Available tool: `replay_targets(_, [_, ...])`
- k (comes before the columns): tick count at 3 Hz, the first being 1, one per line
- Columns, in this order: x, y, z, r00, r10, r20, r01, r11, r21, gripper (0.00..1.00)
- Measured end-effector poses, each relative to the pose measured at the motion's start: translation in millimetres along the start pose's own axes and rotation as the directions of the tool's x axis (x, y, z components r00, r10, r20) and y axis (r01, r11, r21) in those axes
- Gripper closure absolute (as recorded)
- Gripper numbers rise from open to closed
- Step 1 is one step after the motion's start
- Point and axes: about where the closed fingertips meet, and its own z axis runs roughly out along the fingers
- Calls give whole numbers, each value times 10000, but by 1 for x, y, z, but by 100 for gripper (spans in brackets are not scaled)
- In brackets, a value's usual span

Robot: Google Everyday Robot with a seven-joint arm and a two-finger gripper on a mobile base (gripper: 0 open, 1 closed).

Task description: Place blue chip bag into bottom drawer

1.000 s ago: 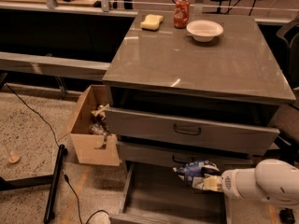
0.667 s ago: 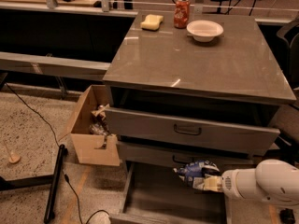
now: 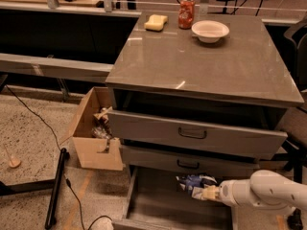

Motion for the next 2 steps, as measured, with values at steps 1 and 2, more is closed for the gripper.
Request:
replay_targets(1, [-5, -17, 51, 9989, 164, -429, -200, 9962, -847, 100])
replay_targets(2, [6, -38, 113, 9961, 255, -844, -386, 9869, -1565, 100])
